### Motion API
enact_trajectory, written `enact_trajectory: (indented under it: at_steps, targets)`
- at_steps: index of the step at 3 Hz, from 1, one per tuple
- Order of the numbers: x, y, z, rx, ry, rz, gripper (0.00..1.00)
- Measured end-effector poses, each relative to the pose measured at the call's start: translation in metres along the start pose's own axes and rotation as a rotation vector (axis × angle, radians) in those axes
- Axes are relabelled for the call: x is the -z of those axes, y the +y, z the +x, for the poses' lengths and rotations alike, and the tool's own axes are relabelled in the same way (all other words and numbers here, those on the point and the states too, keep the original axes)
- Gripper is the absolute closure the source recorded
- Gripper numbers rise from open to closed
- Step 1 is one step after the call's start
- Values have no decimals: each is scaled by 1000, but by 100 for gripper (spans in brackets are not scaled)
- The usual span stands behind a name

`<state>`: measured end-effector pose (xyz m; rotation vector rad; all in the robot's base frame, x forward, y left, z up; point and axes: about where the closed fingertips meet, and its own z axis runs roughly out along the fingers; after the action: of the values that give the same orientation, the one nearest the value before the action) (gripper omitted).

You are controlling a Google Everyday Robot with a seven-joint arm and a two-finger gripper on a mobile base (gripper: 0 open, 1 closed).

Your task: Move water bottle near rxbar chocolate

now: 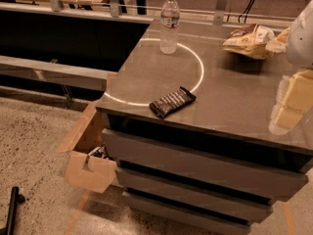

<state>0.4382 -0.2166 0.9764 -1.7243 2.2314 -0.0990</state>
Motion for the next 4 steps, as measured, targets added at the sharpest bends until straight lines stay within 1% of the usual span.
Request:
enact_trajectory:
  at_steps: [1,2,3,4]
  targets:
    - [0,0,0,0,0,0,0]
    - [-5,-18,-1,-52,-58,27,0]
    - [-32,-58,16,-223,-193,76,0]
    - [-40,-87,25,-370,-355,141,0]
